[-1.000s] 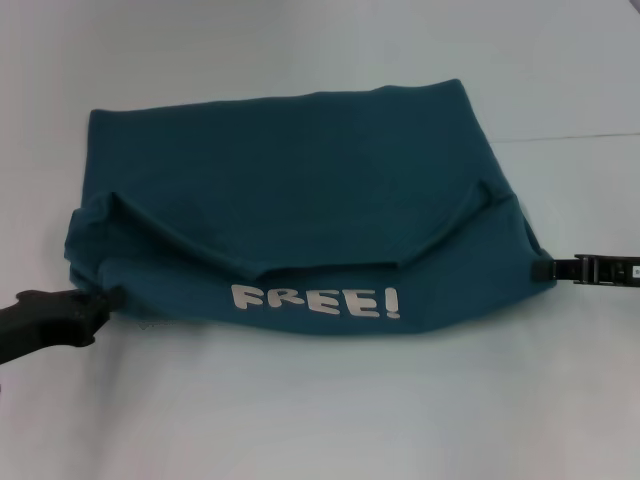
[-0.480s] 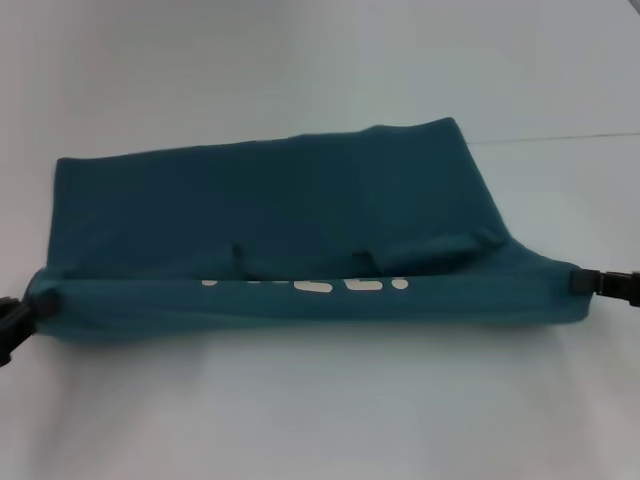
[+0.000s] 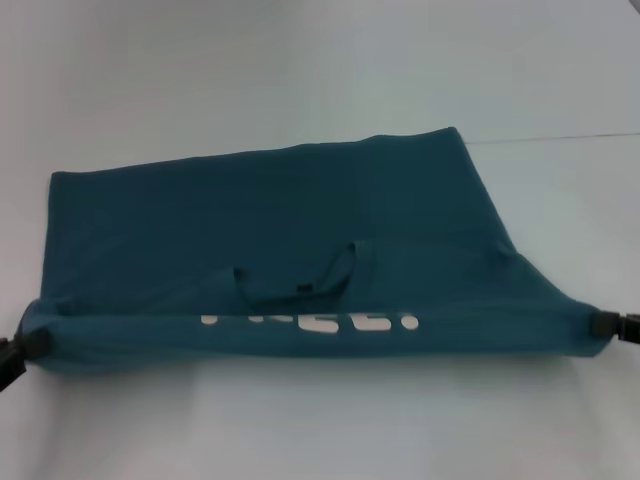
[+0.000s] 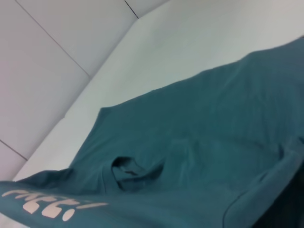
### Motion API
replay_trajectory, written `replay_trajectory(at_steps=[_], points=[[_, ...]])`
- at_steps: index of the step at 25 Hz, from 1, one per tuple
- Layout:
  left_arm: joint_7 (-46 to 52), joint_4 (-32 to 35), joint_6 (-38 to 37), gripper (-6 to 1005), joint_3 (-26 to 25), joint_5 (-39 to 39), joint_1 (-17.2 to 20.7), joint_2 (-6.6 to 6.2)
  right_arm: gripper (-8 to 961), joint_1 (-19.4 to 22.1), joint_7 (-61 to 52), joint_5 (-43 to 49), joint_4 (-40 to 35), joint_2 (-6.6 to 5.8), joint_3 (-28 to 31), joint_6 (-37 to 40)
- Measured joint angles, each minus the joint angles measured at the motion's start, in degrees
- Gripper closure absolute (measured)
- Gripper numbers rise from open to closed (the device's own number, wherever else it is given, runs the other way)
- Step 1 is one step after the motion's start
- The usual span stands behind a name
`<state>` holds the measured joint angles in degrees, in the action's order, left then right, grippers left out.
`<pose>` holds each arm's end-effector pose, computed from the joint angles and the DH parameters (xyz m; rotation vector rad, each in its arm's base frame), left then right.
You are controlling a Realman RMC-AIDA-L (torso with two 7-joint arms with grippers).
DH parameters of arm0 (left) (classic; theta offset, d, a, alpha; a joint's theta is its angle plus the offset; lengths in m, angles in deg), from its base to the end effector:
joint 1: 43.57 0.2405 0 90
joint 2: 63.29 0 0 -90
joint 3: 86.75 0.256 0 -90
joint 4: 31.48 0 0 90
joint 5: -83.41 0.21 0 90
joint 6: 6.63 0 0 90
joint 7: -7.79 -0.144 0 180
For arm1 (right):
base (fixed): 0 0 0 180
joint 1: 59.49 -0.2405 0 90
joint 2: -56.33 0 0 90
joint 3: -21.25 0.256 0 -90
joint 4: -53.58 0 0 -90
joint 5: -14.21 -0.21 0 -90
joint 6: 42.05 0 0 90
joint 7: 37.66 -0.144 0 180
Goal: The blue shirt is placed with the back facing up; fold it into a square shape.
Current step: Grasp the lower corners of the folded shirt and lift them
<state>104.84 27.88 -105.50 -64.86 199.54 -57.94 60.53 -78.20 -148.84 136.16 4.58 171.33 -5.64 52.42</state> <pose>-0.3242 0.2553 0.0751 -2.2881 -1.0625 -0.7828 0.3452 0.2795 0.0840 -2.2712 1.4283 0.6529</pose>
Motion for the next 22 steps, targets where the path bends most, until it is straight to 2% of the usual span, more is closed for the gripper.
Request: replay_trajectory(at_steps=[12, 22], points=[[-0.3, -0.3, -5.3, 990, -1.8, 5.4, 1.5, 0.10, 917, 5.5, 7.3, 2.1, 0.3, 1.34, 0.3, 6.0], [0.1, 0.1, -12.2, 989, -2.3, 9.8, 2.4, 0.11, 916, 10.0, 14.2, 2.6, 0.1, 1.44, 0.8, 11.4]])
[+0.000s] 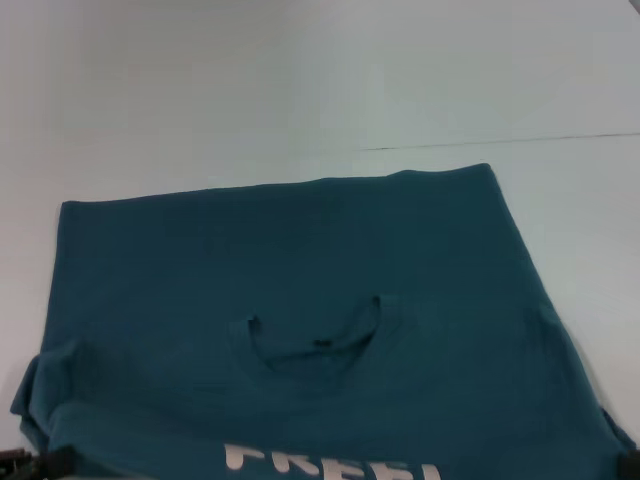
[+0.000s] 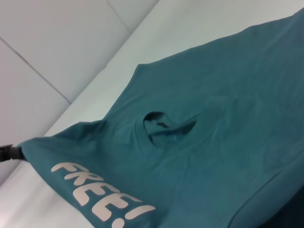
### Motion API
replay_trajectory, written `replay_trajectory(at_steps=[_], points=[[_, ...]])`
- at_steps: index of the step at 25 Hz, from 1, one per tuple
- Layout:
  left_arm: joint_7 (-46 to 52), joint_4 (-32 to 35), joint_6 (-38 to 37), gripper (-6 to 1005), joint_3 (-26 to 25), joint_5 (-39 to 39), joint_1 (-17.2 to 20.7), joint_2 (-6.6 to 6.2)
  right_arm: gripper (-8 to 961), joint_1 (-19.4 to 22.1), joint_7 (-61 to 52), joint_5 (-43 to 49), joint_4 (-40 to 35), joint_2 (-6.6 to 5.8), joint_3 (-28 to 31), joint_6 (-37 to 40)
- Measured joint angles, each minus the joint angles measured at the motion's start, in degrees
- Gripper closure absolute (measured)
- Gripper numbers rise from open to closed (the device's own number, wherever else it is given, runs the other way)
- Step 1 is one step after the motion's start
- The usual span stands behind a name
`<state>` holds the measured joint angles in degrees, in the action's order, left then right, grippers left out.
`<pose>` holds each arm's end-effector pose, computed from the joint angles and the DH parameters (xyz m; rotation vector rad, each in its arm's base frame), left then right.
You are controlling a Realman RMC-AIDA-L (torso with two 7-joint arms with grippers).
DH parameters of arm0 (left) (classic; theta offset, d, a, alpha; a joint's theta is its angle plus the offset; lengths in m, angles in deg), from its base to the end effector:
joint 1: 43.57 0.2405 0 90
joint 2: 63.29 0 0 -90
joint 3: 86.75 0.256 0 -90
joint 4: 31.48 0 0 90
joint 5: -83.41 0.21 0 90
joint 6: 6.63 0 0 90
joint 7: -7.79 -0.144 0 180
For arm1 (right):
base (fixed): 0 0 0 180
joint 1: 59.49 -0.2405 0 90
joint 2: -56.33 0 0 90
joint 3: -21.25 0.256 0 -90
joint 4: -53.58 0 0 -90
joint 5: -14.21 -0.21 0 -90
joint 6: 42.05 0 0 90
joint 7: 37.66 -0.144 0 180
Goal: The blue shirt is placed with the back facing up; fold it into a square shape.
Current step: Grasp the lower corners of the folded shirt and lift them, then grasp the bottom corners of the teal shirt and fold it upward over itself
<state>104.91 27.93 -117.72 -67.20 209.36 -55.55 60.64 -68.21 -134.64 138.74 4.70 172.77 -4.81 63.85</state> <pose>-0.3298 0.2076 0.0597 -2.4724 -1.2283 -0.7319 0.3659 0.1940 0.0672 -2.4451 1.3708 0.6344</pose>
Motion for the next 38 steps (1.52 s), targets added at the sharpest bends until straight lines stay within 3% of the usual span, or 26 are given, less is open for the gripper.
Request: replay_trajectory(at_steps=[15, 20, 24, 30, 35, 38], points=[[0.2, 0.5, -3.7, 988, -4.0, 3.0, 1.4, -0.15, 916, 4.3, 5.4, 7.1, 0.0, 0.68, 8.1, 7.5], [1.1, 1.1, -4.8, 989, -5.6, 3.2, 1.1, -0.36, 916, 4.5, 4.5, 7.8, 0.0, 0.41, 10.3, 7.7], [2.8, 1.0, -4.1, 991, -5.8, 2.8, -1.1, -0.93, 917, 1.5, 3.0, 7.7, 0.1, 0.04, 12.9, 7.3], [5.0, -1.4, 1.6, 989, -6.4, 1.3, -7.2, -2.20, 917, -5.8, 1.0, 7.6, 0.3, -0.98, 16.3, 5.6], [6.9, -7.1, 10.5, 988, -6.6, -0.1, -13.3, -4.32, 917, -13.3, -1.0, 7.4, 1.6, -2.03, 16.8, -1.2], [7.8, -10.2, 17.1, 988, -6.6, -0.2, -16.8, -4.97, 916, -17.9, -1.1, 7.5, 3.9, -2.17, 16.2, -7.8]])
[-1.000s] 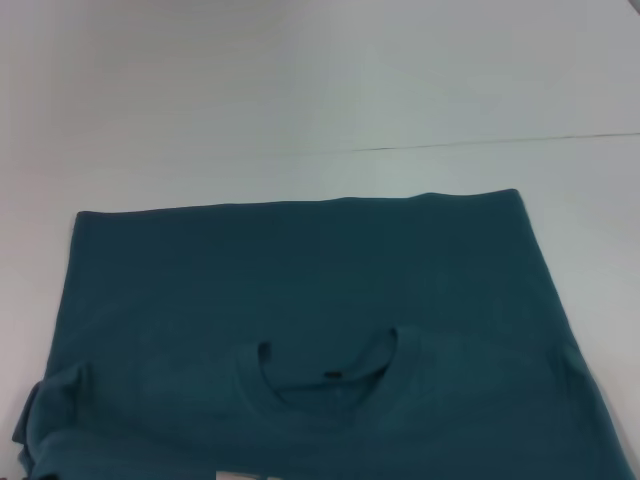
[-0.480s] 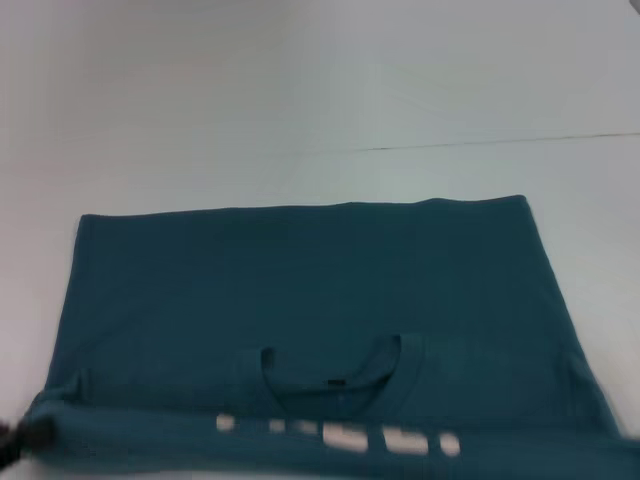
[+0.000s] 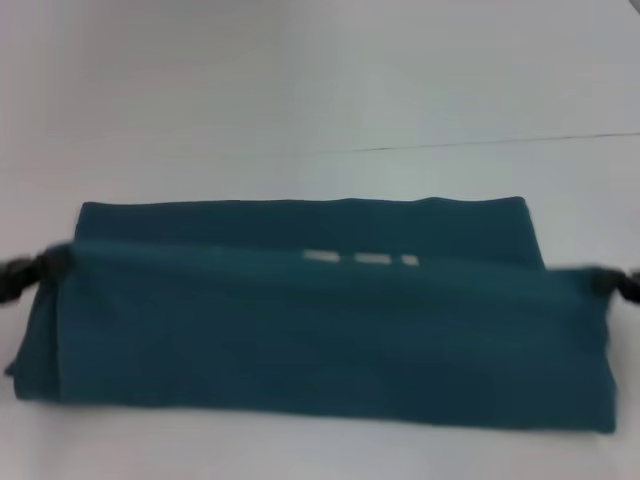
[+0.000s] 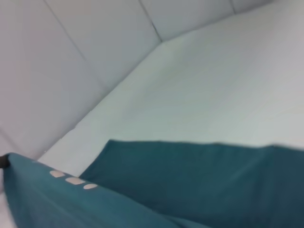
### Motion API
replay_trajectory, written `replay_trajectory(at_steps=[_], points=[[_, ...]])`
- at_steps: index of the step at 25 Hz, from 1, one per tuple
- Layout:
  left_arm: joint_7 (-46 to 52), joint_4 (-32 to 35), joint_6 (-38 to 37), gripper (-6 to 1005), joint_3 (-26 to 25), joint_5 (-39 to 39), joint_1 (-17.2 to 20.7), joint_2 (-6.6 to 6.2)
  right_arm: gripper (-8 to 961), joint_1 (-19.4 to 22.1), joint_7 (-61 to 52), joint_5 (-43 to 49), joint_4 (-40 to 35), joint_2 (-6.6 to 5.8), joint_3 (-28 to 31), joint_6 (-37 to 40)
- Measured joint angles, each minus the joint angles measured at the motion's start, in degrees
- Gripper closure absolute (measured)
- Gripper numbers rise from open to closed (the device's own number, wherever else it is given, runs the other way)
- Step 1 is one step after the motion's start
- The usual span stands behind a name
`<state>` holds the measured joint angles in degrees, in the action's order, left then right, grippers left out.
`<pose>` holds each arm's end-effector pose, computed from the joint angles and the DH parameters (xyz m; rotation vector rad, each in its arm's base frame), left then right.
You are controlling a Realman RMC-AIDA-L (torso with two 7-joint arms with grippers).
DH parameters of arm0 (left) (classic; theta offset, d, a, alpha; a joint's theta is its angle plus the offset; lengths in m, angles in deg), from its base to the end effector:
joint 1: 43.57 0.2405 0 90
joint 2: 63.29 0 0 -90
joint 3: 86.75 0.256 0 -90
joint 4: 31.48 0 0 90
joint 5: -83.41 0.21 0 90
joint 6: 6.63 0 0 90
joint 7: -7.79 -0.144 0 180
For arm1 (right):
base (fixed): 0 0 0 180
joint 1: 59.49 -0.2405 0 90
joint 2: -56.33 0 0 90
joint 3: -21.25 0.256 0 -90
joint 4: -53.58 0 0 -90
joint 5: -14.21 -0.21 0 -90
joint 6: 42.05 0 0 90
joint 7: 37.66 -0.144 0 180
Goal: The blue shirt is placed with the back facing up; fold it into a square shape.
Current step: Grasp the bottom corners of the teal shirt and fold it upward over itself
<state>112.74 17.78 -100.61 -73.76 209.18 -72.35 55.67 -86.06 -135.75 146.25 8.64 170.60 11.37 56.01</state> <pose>-0.3089 0.3241 0.0821 -2.2485 -1.2159 -0.8193 0.3389 0.2989 0.0955 -2.3192 1.1914 0.6946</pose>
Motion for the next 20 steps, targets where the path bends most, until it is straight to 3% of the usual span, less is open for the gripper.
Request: replay_trajectory(at_steps=[6, 12, 20], points=[[1.1, -5.0, 16.9, 989, 0.6, -1.0, -6.5, 0.27, 916, -7.3, 1.1, -0.3, 6.5, 0.46, -2.9, -18.6], [0.3, -9.5, 28.8, 989, 0.7, -1.5, -11.0, 0.47, 916, -12.0, 2.1, -0.3, 14.0, 0.84, -6.1, -35.9], [-6.8, -16.3, 42.4, 990, 1.4, -2.9, -16.9, 1.12, 916, -13.7, 3.5, -2.7, 16.3, 2.21, -6.8, -45.9]])
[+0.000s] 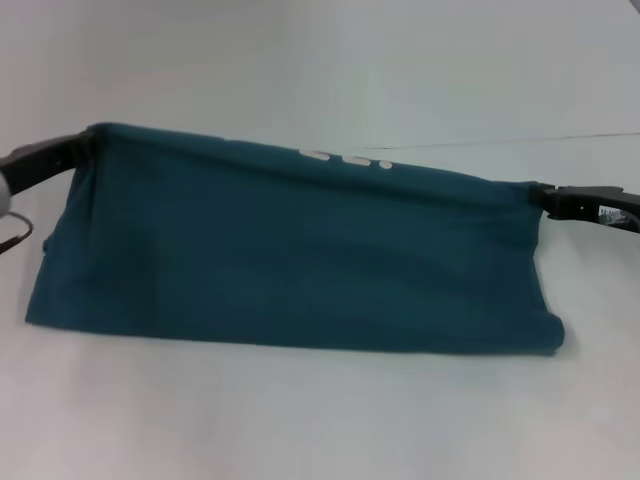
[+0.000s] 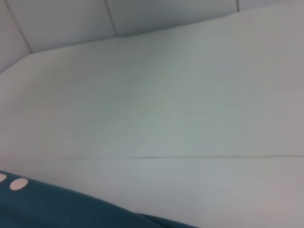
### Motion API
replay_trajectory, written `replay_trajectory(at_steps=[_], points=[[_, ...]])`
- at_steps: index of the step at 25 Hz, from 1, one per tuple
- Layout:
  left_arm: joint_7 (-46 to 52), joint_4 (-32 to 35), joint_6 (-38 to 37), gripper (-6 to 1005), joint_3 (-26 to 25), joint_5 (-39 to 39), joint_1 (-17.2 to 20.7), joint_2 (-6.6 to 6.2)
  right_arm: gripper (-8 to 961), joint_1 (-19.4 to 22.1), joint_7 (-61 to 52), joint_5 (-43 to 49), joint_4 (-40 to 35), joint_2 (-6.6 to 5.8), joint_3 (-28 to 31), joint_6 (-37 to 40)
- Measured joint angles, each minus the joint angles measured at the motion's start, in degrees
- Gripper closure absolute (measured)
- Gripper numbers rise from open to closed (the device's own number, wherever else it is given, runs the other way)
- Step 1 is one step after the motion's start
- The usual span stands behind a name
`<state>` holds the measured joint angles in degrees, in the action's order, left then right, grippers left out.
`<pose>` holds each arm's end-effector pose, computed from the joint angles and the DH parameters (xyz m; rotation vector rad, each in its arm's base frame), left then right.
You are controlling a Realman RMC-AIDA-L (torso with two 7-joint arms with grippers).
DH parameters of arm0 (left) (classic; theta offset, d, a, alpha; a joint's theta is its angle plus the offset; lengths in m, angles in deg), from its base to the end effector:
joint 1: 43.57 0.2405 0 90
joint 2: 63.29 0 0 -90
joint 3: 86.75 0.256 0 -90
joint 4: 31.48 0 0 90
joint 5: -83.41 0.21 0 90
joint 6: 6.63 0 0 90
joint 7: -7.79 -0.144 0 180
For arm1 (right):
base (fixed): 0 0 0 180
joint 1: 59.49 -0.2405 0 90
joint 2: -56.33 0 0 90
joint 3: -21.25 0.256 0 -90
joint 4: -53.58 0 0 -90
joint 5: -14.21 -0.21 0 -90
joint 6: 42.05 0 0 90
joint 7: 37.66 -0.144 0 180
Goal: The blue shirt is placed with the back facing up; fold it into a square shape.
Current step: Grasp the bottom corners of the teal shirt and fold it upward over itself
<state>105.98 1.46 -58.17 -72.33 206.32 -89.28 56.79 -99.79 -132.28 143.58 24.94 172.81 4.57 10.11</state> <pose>-0.2708 0.4486 0.0425 -1.9180 -1.1135 -0.6873 0.3252 0.4162 0.0399 -1.9957 1.1224 0.4437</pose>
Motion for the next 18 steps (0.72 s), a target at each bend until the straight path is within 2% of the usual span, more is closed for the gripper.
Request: replay_trajectory(at_steps=[7, 15, 18], points=[[-3.0, -2.3, 7.2, 982, 5.0, -4.3, -2.0, 0.43, 917, -0.3, 1.0, -1.9, 1.7, -0.31, -0.6, -2.9], [-3.0, -2.8, 8.3, 957, 5.4, -4.8, -2.1, 0.53, 917, -0.5, 1.0, -1.9, 2.1, -0.36, -1.6, -3.7], [-3.0, -2.7, 9.6, 948, 5.5, -5.1, -2.0, 1.08, 917, -0.6, 0.7, -1.9, 2.2, -0.05, -2.7, -5.0]])
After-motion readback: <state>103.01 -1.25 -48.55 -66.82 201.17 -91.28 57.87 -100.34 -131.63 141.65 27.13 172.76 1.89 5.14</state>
